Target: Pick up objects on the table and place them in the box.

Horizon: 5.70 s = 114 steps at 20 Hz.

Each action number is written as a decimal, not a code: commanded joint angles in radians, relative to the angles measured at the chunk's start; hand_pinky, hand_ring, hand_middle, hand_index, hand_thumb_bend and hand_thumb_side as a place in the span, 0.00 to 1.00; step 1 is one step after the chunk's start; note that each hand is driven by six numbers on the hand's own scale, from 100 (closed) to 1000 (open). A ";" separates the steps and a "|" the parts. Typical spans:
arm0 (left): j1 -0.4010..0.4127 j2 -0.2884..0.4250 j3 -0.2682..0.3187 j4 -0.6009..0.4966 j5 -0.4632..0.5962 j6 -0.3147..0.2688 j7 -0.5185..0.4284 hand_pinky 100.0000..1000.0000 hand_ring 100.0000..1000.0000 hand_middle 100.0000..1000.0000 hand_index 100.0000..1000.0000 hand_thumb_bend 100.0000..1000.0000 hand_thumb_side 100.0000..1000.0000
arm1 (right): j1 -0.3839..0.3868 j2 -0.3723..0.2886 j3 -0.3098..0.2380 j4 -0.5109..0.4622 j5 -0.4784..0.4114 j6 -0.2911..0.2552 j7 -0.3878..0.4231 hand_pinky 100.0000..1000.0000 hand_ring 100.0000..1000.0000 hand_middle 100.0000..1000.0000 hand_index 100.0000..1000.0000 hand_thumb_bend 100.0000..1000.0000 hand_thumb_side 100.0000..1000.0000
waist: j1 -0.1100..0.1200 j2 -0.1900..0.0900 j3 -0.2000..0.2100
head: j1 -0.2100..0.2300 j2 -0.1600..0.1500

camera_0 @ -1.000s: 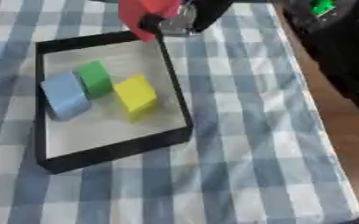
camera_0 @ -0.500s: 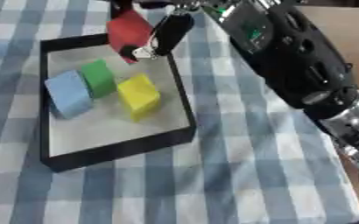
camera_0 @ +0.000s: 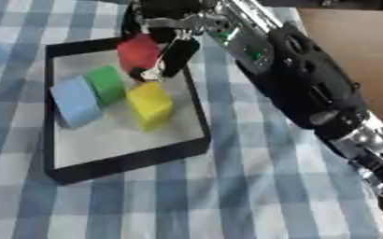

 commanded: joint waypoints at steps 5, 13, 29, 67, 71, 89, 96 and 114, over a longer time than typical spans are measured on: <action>-0.008 0.028 0.004 -0.018 0.000 -0.001 -0.004 0.62 0.75 0.71 0.81 0.40 0.53 | 0.006 -0.002 0.005 0.011 0.033 -0.024 -0.008 0.84 0.81 0.71 0.83 0.25 0.66 | -0.002 -0.006 -0.003 | 0.006 -0.013; -0.003 0.027 0.003 -0.017 0.002 -0.001 -0.005 0.62 0.75 0.71 0.81 0.41 0.53 | 0.011 -0.014 -0.023 -0.019 0.087 -0.056 -0.032 0.95 0.92 0.83 0.94 0.20 0.64 | -0.001 -0.008 -0.003 | 0.008 -0.013; 0.023 0.022 0.014 -0.012 -0.002 -0.001 0.013 0.62 0.75 0.70 0.81 0.41 0.52 | 0.071 -0.171 -0.148 -0.371 -0.365 0.299 -0.215 0.91 0.80 0.76 0.89 0.00 0.08 | 0.014 -0.027 -0.033 | 0.031 -0.004; -0.009 0.017 -0.025 0.030 0.021 0.003 -0.036 0.61 0.75 0.73 0.82 0.43 0.52 | 0.859 -0.271 -0.615 -0.657 -1.182 0.180 -0.747 0.93 0.73 0.72 0.84 0.00 0.49 | 0.081 -0.025 -0.153 | 0.254 -0.018; -0.028 0.099 -0.043 0.063 -0.001 0.016 -0.064 0.62 0.75 0.73 0.83 0.44 0.51 | 0.872 -0.265 -0.617 -0.657 -1.173 0.180 -0.753 0.93 0.73 0.72 0.83 0.00 0.49 | 0.088 -0.027 -0.156 | 0.255 -0.017; 0.046 0.565 -0.171 0.190 -0.160 0.143 -0.593 0.72 0.78 0.78 0.88 0.56 0.51 | 0.910 -0.281 -0.620 -0.657 -1.156 0.191 -0.748 0.93 0.72 0.71 0.83 0.00 0.49 | 0.106 -0.054 -0.143 | 0.321 0.003; 0.106 0.598 -0.180 0.086 -0.161 0.292 -0.654 0.75 0.80 0.79 0.89 0.60 0.47 | 0.917 -0.285 -0.621 -0.657 -1.153 0.197 -0.749 0.93 0.72 0.70 0.83 0.00 0.49 | 0.110 -0.061 -0.125 | 0.340 0.018; 0.190 0.637 -0.229 0.013 -0.146 0.421 -0.768 0.79 0.81 0.78 0.87 0.81 0.44 | 0.946 -0.284 -0.633 -0.657 -1.147 0.203 -0.763 0.93 0.71 0.70 0.81 0.00 0.49 | 0.094 -0.073 -0.100 | 0.317 0.034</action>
